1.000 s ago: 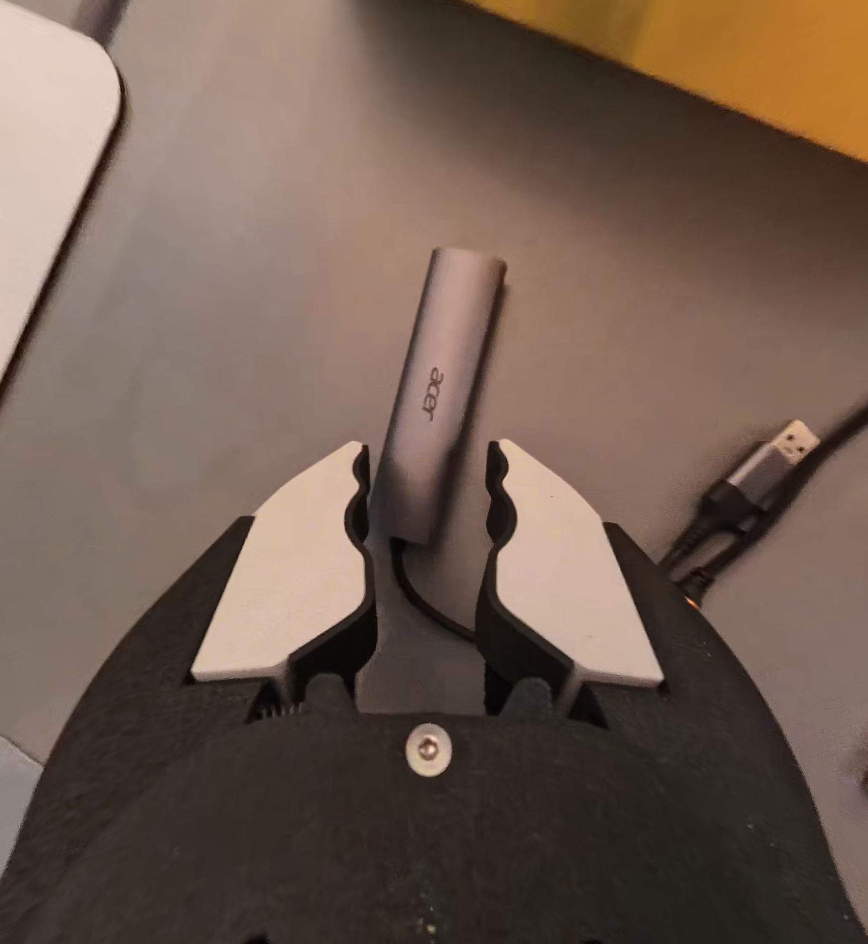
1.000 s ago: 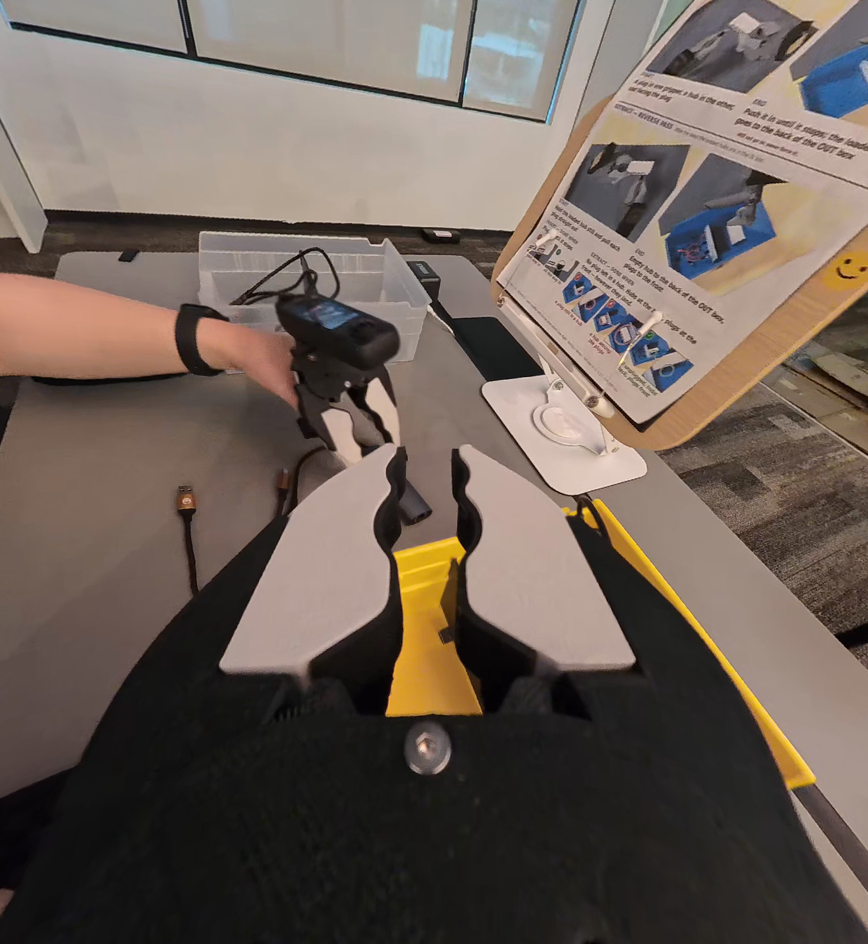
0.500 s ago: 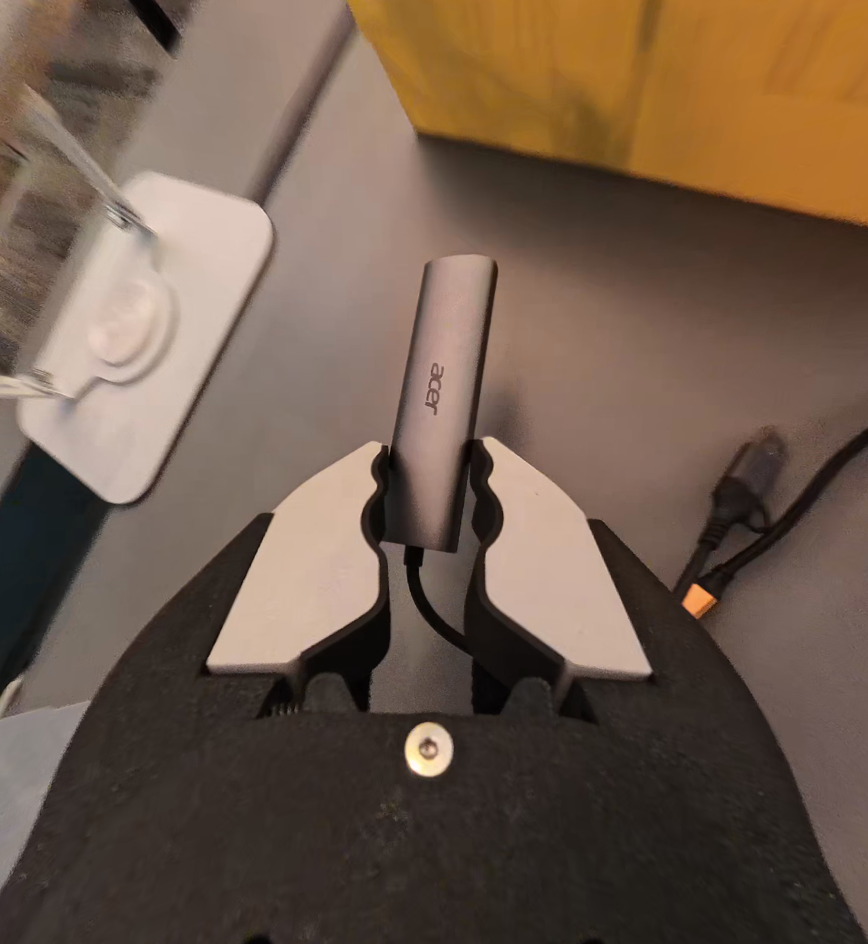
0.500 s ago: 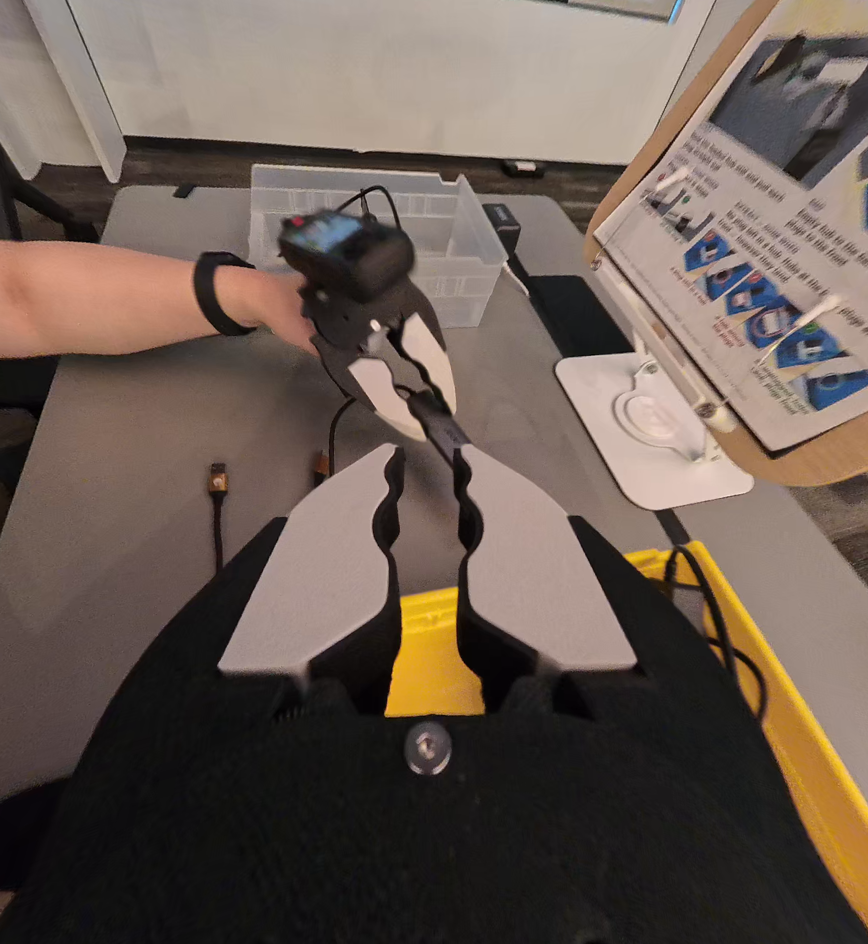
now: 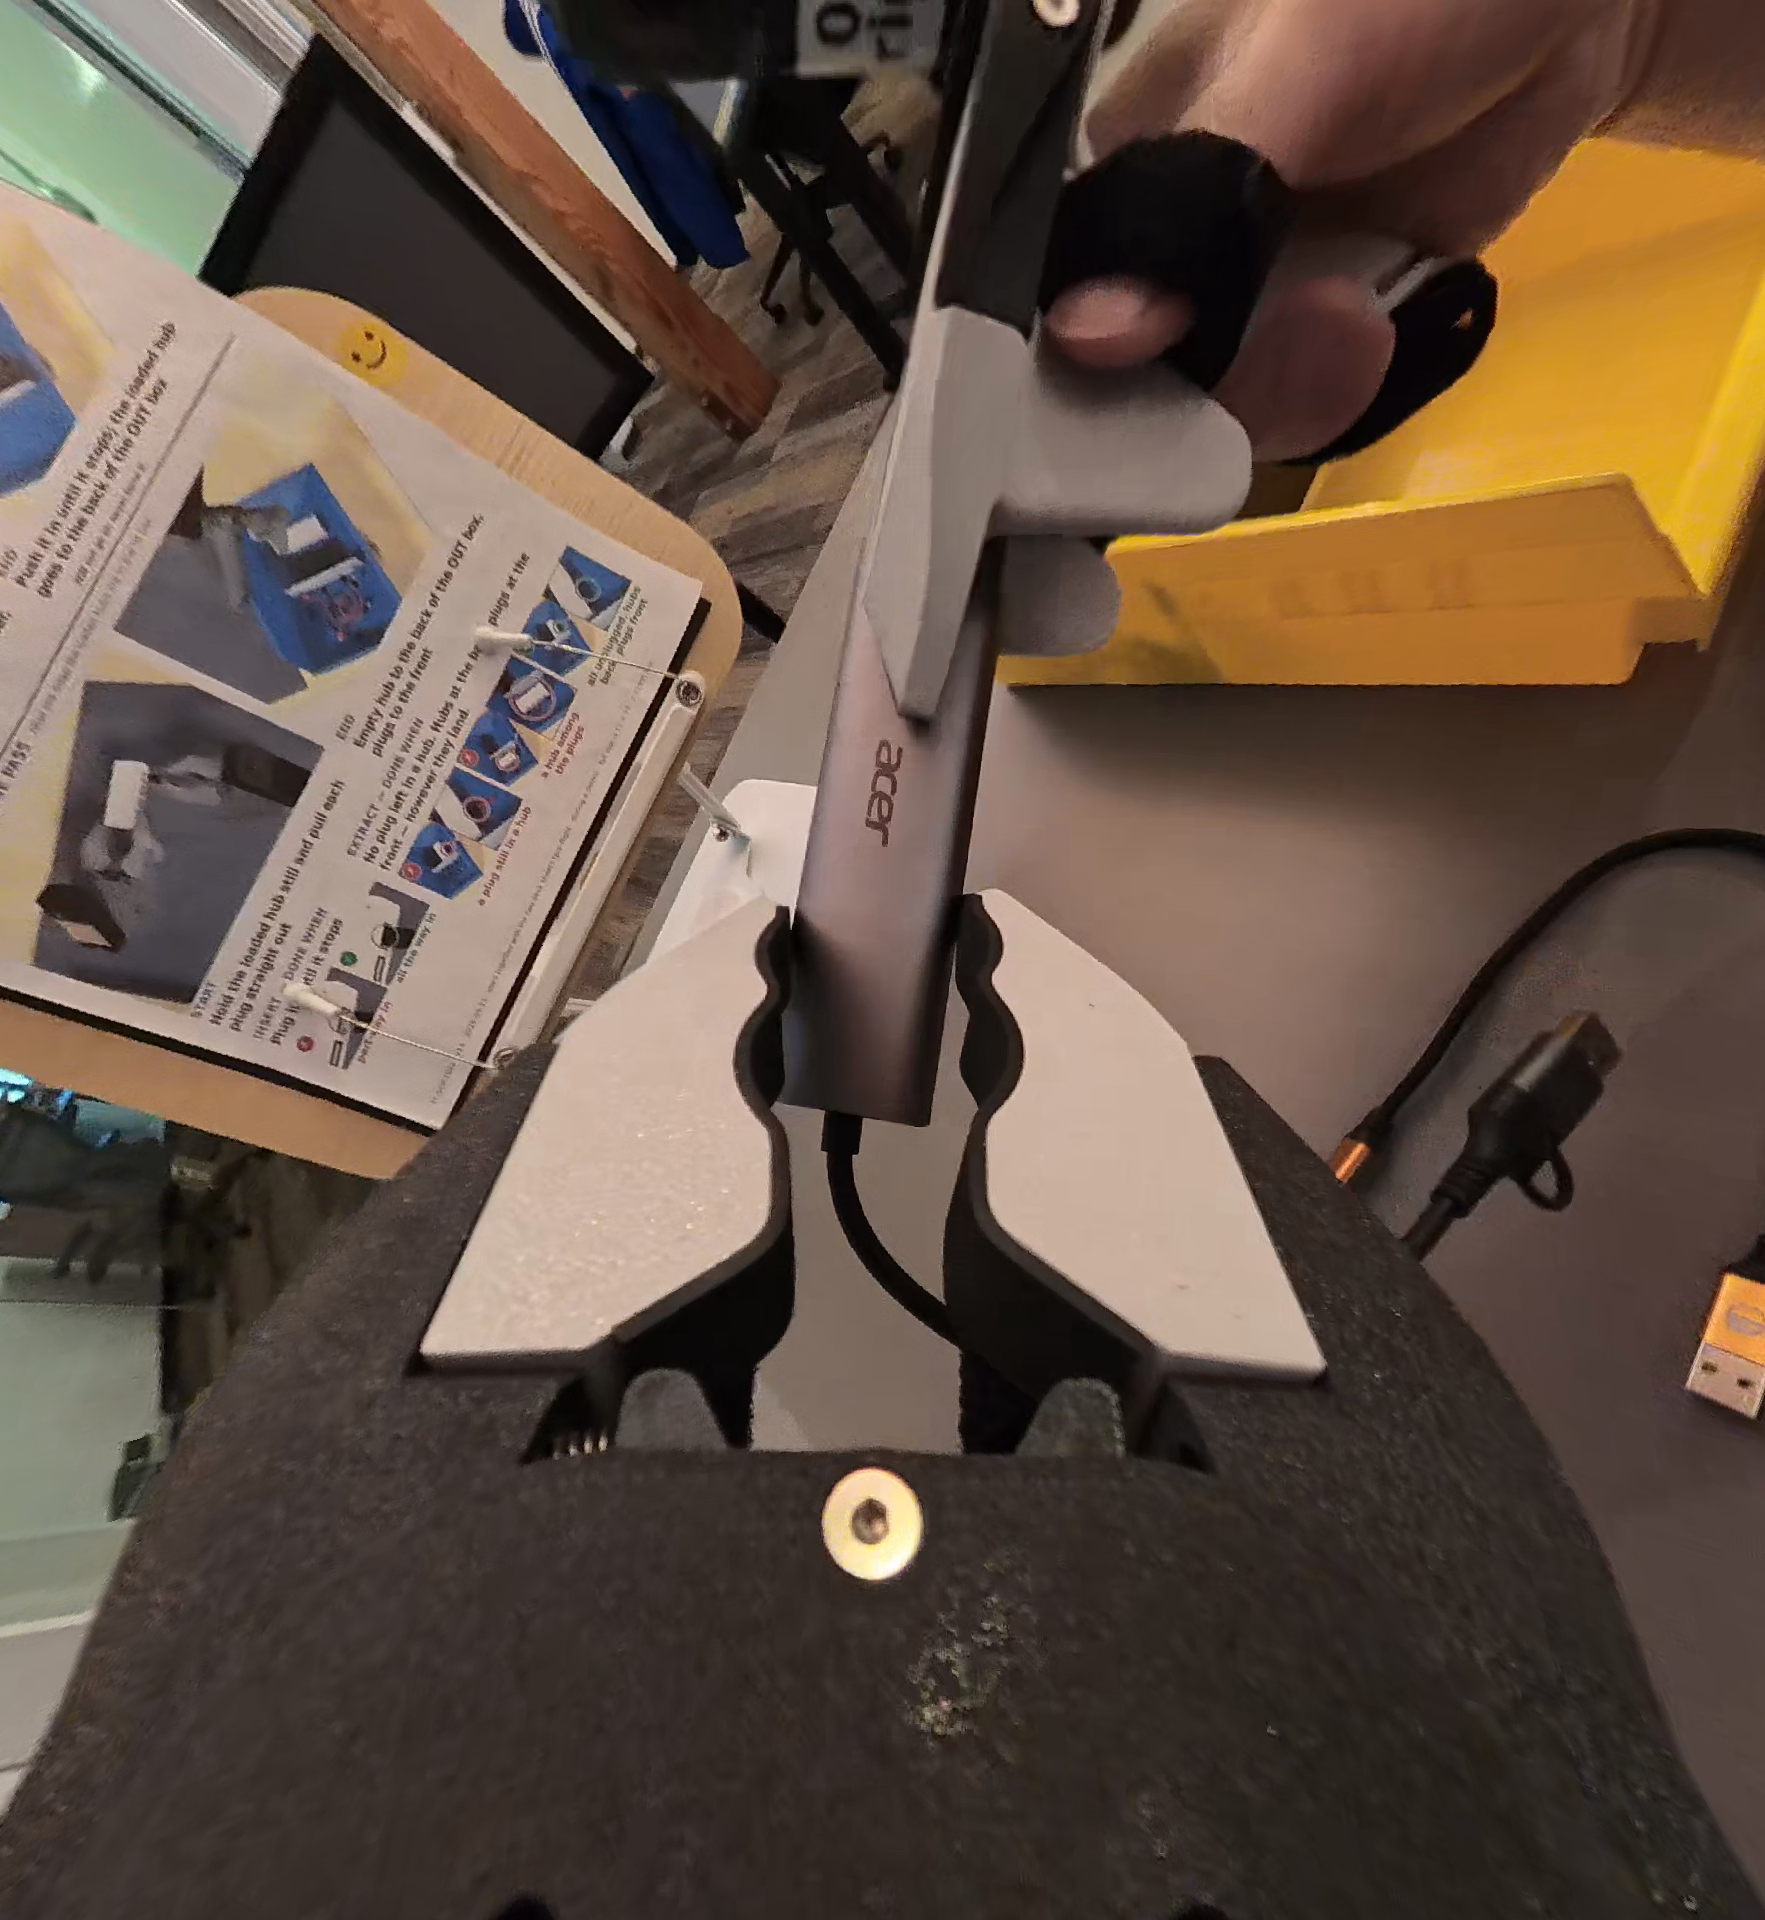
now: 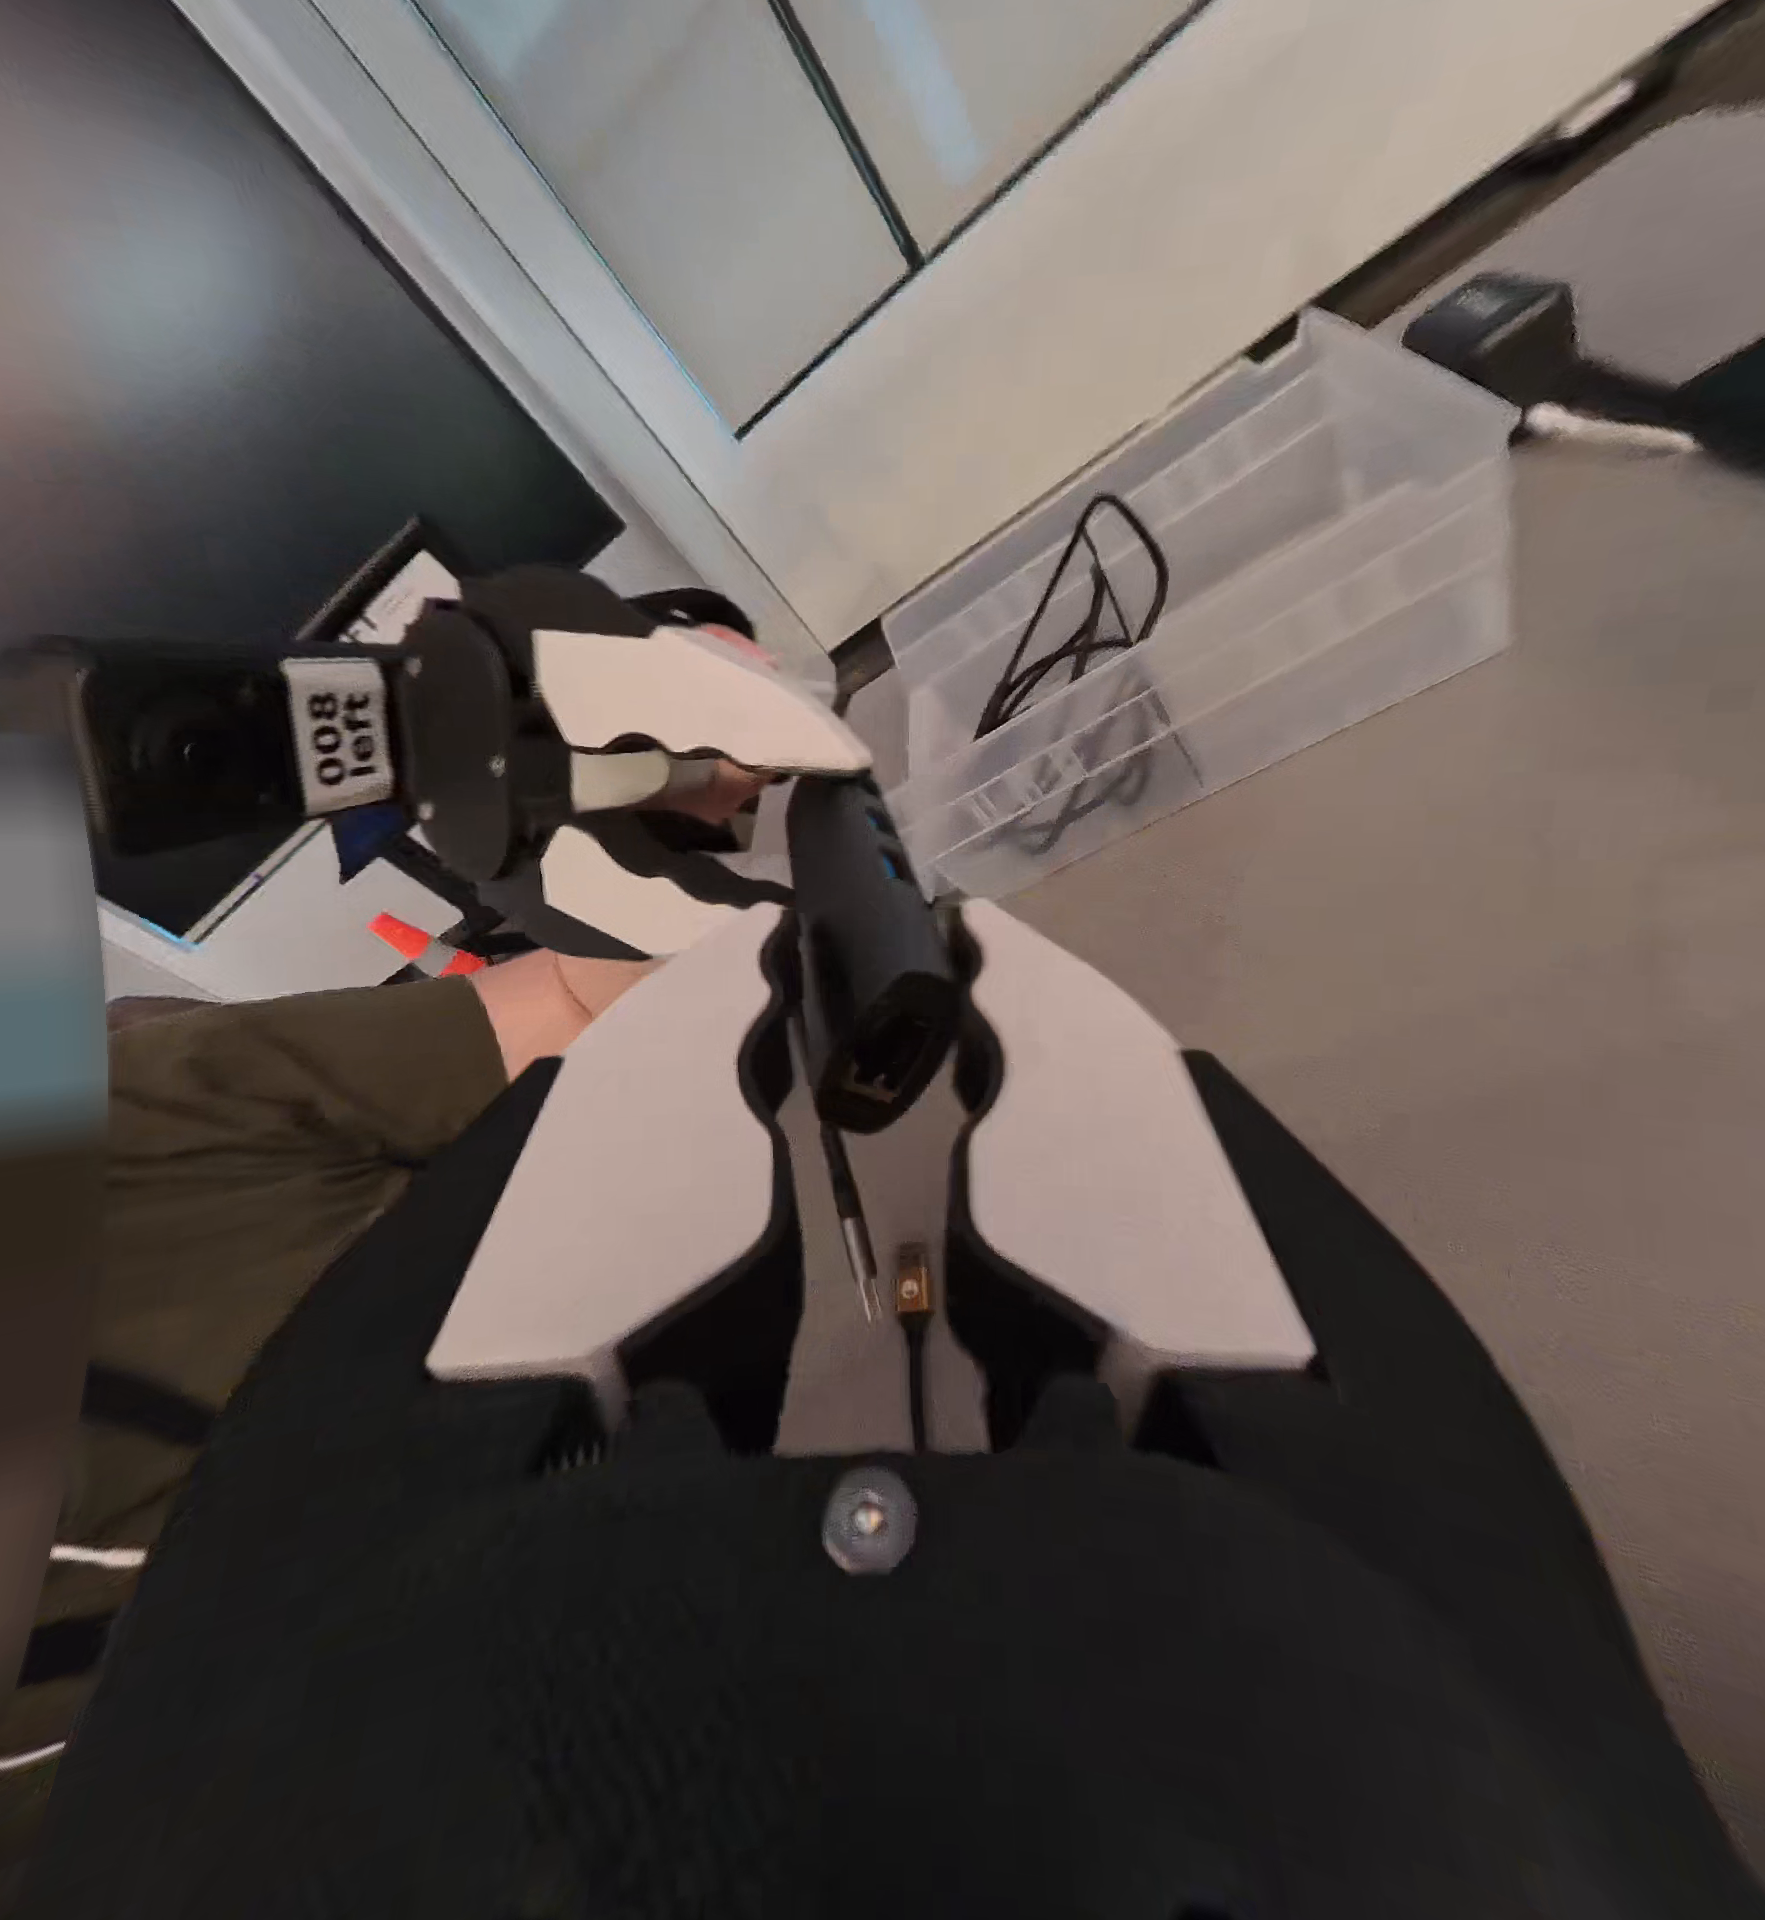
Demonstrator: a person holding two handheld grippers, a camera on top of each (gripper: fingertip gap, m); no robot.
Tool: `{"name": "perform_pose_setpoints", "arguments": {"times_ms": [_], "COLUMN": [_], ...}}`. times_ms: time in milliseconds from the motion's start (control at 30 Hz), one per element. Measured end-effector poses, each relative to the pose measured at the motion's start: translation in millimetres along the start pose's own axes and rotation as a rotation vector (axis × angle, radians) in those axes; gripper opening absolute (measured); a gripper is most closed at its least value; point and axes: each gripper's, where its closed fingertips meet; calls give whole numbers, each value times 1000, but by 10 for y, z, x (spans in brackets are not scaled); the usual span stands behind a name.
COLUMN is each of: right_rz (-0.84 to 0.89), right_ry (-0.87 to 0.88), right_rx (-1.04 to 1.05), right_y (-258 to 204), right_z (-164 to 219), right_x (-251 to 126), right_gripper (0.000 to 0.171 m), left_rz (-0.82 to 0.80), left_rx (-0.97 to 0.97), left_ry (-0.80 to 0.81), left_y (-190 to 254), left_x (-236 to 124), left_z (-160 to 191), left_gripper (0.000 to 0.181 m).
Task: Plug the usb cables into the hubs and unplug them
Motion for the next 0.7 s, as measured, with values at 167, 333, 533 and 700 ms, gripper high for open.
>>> {"name": "perform_pose_setpoints", "arguments": {"times_ms": [167, 333, 533, 700], "right_rz": [-105, -87, -86, -105], "right_ry": [-59, 18, 130, 234], "right_rx": [22, -95, -500, -802], "right_y": [-77, -110, -367, -653], "right_z": [98, -43, -155, -158], "right_x": [-14, -50, -252, -342], "right_gripper": [21, 19, 19, 19], "left_rz": [17, 50, 296, 434], "left_rx": [18, -78, -499, -494], "left_ry": [10, 86, 388, 459], "left_y": [67, 54, -89, 102], "left_x": [-39, -110, -369, -342], "left_z": [-5, -85, -190, -311], "left_gripper": [30, 30, 58, 60]}}
Point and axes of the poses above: each gripper's, where its closed fingertips meet, x out along the fingers, z out of its underside, y = z × x across the jaws, and after that the axes turned 3 degrees about z, right-handed
